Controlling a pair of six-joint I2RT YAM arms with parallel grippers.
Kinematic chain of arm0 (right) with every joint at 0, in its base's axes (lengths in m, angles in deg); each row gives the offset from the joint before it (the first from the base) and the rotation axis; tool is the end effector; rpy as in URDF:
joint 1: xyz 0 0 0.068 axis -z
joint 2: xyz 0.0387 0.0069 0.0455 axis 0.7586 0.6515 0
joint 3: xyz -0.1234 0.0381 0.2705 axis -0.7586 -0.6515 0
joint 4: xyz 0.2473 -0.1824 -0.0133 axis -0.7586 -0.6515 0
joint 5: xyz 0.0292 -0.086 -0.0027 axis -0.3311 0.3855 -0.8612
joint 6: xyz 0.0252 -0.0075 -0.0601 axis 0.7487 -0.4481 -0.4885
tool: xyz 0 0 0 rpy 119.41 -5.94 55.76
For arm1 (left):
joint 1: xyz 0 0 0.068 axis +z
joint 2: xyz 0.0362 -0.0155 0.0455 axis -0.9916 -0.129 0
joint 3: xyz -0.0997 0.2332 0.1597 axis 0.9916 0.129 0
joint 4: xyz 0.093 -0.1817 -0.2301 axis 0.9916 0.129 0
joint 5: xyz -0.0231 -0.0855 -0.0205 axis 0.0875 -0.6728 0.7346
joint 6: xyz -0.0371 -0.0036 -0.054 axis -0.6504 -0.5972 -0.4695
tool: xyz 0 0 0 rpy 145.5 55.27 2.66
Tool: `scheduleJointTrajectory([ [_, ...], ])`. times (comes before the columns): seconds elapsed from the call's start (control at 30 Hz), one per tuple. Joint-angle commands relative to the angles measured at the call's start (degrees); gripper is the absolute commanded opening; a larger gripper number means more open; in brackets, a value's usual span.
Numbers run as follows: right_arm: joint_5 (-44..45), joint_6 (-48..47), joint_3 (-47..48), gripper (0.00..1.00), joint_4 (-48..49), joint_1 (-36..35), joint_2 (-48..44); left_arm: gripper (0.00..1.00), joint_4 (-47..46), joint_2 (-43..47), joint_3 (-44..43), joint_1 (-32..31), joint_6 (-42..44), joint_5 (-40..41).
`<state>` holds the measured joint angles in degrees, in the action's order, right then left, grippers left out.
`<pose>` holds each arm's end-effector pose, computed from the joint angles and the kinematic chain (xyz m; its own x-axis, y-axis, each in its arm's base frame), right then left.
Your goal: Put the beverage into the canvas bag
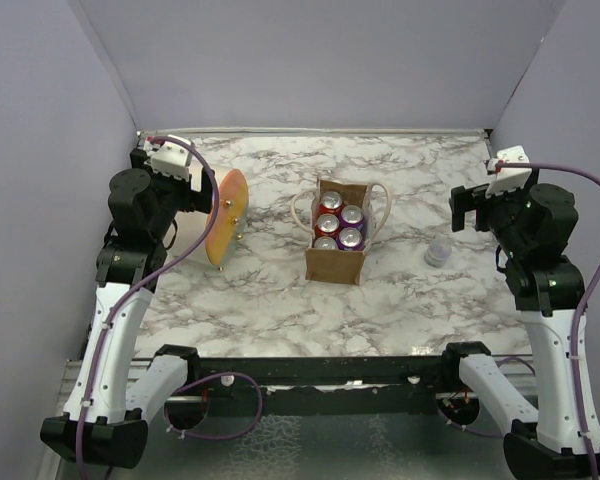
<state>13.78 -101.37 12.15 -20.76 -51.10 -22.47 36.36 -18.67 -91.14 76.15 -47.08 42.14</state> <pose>0.1897 0.0078 0.4448 -0.2625 -0.2467 -0.9329 -0.1348 0.9667 -0.2177 0.2399 -0.0308 0.4424 -0.0879 0.1505 -0.9847 0.1962 0.9718 0.1310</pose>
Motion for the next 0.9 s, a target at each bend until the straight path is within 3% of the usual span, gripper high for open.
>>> scheduleJointTrajectory([
  [0.0, -0.25, -0.17, 0.36, 1.00, 2.31, 0.32, -1.07, 0.99, 0.32, 0.09, -2.37, 0.45, -0.60, -1.00],
  [0.87, -1.63, 0.80, 3.61, 1.00, 1.10, 0.35, 2.55, 0.99, 3.24, -0.96, -5.41, 0.90, -0.17, 1.07],
])
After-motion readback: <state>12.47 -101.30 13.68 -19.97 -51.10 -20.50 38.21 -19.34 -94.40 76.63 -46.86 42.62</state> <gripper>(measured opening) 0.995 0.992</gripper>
